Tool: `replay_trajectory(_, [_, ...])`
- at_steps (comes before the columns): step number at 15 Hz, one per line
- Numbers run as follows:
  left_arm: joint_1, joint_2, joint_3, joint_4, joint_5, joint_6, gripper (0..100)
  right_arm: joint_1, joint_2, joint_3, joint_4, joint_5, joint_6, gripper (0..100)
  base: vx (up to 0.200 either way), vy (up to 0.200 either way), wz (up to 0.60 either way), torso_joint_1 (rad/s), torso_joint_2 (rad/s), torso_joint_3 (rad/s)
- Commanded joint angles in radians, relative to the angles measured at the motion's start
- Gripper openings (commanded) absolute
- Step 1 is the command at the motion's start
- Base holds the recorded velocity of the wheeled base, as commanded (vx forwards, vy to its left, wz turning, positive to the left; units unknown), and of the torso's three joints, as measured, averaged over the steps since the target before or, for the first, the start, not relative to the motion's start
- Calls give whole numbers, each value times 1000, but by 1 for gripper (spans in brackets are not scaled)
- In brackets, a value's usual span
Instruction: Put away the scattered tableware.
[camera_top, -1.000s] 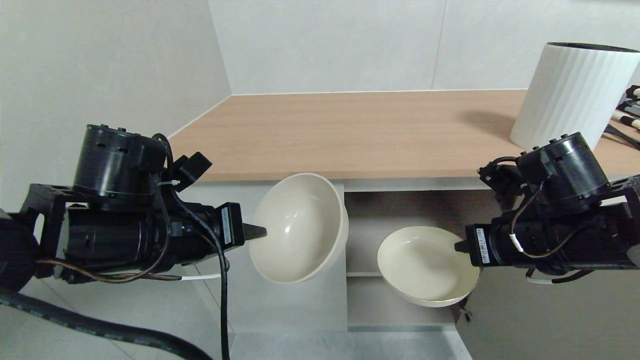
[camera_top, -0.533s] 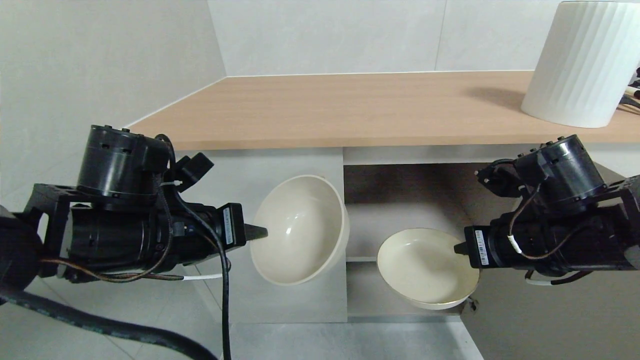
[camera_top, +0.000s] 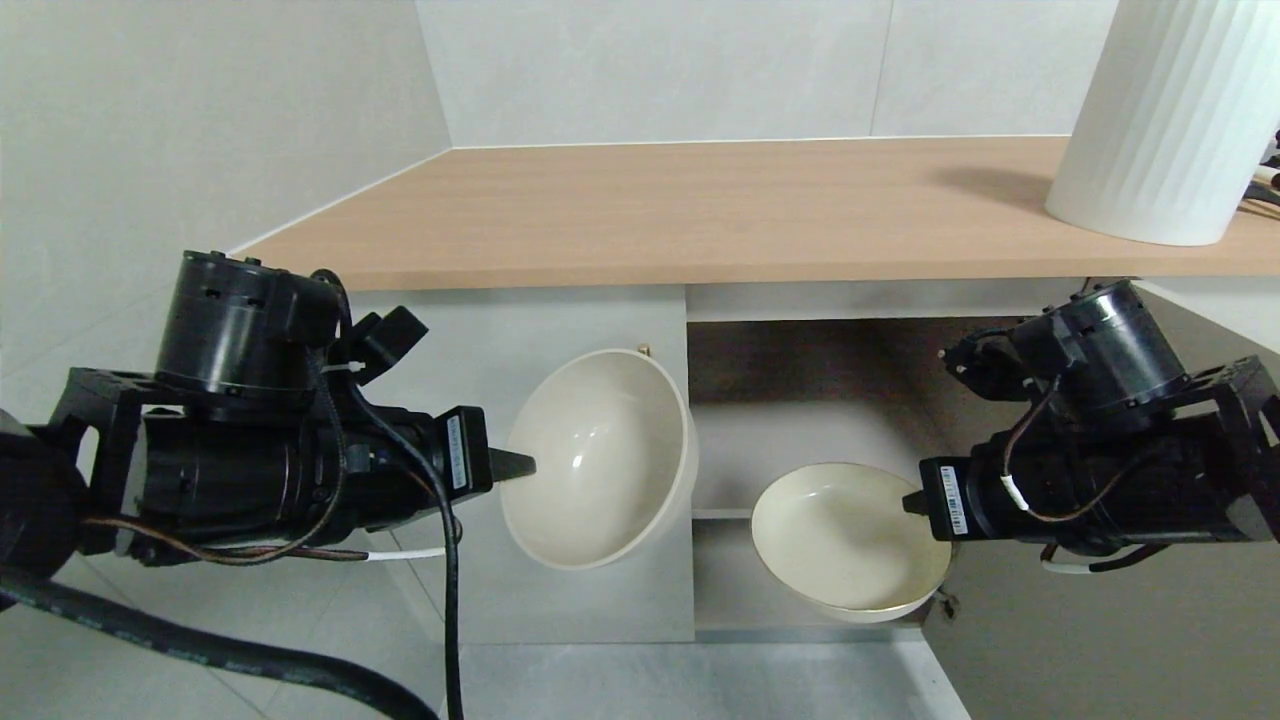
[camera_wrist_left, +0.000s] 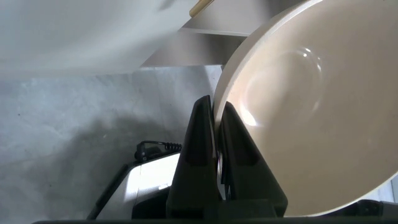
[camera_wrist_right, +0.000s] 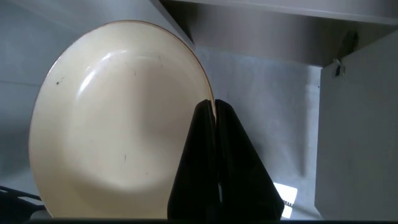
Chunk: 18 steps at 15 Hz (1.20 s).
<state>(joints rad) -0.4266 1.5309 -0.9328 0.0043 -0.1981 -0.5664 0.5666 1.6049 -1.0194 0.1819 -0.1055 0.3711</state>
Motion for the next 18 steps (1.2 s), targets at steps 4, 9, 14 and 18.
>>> replay_trajectory(4, [0,5,2,0,0,0,0,-25,141,-1,-81,0,0,0,0,0,0,0,0,0])
replay_trajectory(9, [0,11,2,0,0,0,0,-83,385,-8,-323,-3,25,0,0,0,0,0,0,0])
replay_trajectory(14, [-1,11,2,0,0,0,0,-128,593,-30,-585,-59,72,0,0,0,0,0,0,0])
replay_trajectory(18, [-1,12,3,0,-1,0,0,-154,685,-104,-624,-129,80,0,0,0,0,0,0,0])
